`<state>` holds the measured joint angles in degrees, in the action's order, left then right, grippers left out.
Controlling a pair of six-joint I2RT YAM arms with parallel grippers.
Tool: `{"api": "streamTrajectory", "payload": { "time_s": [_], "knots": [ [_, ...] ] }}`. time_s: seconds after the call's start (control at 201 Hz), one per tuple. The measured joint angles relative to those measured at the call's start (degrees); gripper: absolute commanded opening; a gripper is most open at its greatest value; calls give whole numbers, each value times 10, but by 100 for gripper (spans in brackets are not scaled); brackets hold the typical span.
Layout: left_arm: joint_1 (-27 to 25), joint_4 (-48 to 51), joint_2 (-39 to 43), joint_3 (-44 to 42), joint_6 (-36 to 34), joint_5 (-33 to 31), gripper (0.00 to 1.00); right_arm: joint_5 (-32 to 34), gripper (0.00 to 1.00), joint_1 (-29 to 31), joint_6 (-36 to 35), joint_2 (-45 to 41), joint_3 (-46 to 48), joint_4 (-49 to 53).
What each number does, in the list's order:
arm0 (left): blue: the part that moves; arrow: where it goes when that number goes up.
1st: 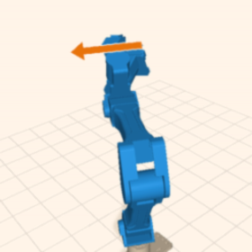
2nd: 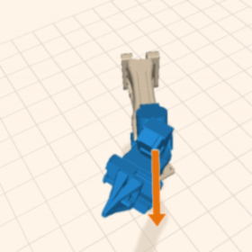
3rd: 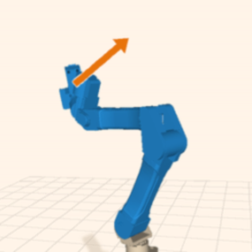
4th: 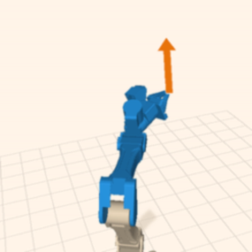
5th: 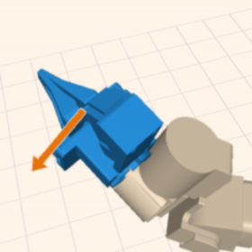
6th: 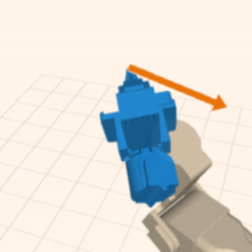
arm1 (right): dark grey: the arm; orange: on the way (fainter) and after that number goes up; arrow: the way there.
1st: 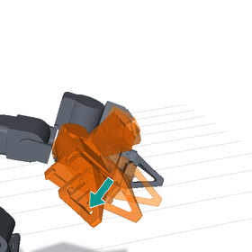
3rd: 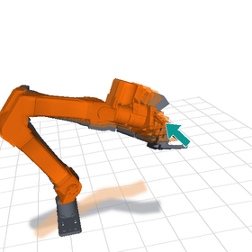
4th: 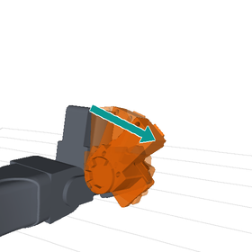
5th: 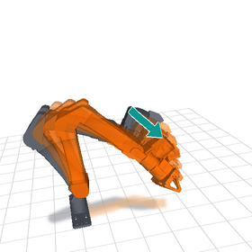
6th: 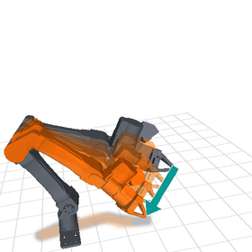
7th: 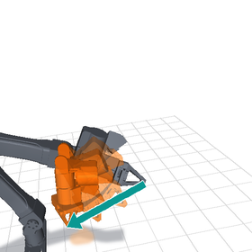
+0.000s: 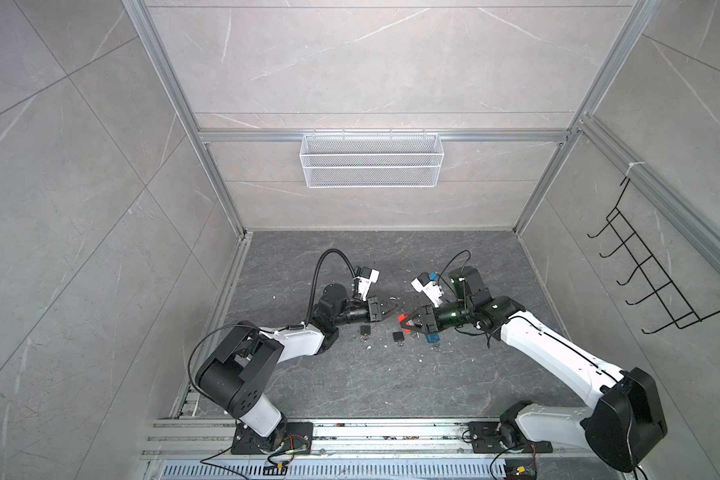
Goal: Lock with the key
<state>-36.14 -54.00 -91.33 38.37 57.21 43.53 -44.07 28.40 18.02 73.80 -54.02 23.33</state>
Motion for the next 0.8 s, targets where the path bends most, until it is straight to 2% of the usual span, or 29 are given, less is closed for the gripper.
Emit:
{"api": "streamTrajectory", "payload": {
  "time_s": [0.055,0.219,0.254,0.343,0.433,0.577,0.692,0.796],
  "knots": [
    [0,-2,0,8,23,2,0,5,0,4,-15,3,0,-1],
    [0,15,0,11,29,-9,0,15,0,6,-17,11,0,-11],
    [0,18,0,11,30,-15,0,17,15,6,-16,14,0,-14],
    [0,20,1,9,35,-36,0,23,45,6,-11,21,0,-28],
    [0,24,17,-5,35,-72,0,36,60,6,3,24,2,-45],
    [-2,104,70,-19,10,-158,0,53,68,3,30,7,15,-108],
    [-3,176,123,-19,-3,-231,0,64,68,2,50,-25,51,-174],
    [-2,211,177,-19,-7,-304,0,93,66,0,74,-44,94,-276]
  ]
}}
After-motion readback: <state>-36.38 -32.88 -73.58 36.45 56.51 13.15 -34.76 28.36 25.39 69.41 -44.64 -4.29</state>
